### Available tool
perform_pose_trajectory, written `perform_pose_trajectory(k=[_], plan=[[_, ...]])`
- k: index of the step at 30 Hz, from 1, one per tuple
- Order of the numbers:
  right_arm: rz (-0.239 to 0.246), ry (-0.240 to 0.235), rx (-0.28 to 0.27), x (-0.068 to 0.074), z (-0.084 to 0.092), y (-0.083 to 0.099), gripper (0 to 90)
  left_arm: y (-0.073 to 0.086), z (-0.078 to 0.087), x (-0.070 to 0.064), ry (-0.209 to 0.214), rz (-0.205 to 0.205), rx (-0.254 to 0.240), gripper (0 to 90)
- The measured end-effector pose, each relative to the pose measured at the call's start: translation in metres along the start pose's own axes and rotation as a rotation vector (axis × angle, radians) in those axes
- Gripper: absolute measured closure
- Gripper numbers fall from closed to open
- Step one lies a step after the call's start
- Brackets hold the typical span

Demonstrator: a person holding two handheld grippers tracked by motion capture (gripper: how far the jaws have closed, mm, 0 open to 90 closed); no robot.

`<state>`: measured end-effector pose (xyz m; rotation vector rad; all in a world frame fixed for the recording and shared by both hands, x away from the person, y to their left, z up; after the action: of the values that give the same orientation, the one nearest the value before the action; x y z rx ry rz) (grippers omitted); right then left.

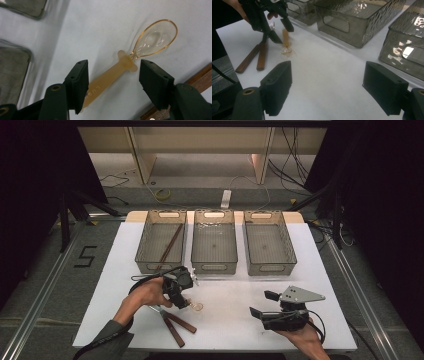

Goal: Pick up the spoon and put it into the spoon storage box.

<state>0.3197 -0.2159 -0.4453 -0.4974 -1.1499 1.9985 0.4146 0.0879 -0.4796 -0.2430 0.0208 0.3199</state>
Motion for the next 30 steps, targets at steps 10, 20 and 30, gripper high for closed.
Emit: perform_pose_trajectory(k=[10,20,30], plan=[[0.001,-0.003,0.0,0.0003,0.0,-0.0001,24.0,0.0029,-0.0034,0.0009,0.026,-0.02,0.014,45.8],[0.004,-0.008,0.006,0.0006,-0.0004,0.0001,24.1,0.0055,-0.0039,0.0025,0.043,-0.019,0.021,48.9],[0.007,-0.01,0.01,0.0012,-0.0008,0.0004,24.3,0.0063,-0.0033,0.0013,0.054,-0.039,0.046,50.6]])
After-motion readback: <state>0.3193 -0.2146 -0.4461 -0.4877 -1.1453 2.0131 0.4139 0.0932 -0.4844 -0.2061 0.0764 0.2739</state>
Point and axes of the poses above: each handheld gripper's, and its own axes: z roughly backward along the jaws, y roughly out of its underside, x roughly to its left, the point moved 3 cm from there along -z, roughly forward along the jaws, and after that the axes turned 8 degrees about y, right-handed, at the moved point
